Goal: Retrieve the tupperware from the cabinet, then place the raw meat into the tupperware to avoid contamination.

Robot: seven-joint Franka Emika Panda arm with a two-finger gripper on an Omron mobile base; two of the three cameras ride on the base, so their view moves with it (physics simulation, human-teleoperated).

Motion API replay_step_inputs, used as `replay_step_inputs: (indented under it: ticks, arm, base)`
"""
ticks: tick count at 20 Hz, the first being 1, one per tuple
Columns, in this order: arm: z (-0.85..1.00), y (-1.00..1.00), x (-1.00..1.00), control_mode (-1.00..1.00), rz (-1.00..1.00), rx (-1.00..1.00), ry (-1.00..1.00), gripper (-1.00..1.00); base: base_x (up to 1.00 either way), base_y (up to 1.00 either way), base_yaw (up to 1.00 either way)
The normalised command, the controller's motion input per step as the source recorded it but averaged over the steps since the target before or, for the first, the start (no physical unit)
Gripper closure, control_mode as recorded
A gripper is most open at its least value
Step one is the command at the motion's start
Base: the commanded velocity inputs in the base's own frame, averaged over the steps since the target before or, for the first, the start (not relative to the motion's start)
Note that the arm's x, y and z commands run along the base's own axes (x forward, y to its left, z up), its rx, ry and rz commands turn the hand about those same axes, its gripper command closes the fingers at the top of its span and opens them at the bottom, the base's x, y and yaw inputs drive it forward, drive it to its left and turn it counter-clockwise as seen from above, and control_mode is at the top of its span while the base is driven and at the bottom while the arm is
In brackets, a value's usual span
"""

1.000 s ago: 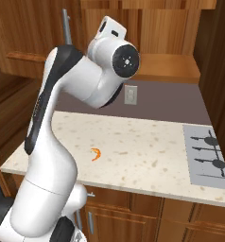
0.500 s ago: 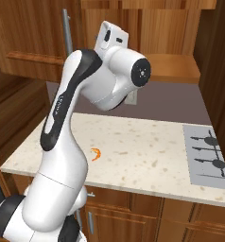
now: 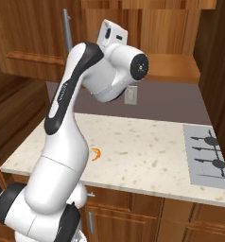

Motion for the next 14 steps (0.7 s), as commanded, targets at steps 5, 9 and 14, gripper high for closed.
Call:
replay_step_inputs:
  ticks: [5, 9, 14]
  arm:
    - [0.00, 0.00, 0.33, -1.00, 0.04, 0.00, 0.00, -1.00]
    - [0.00, 0.00, 0.35, -1.00, 0.06, 0.00, 0.00, -1.00]
    - [0.00, 0.00, 0.33, -1.00, 0.06, 0.00, 0.00, -1.00]
  base:
    - [0.00, 0.00, 0.00]
    - [0.00, 0.00, 0.00]
    - [0.00, 0.00, 0.00]
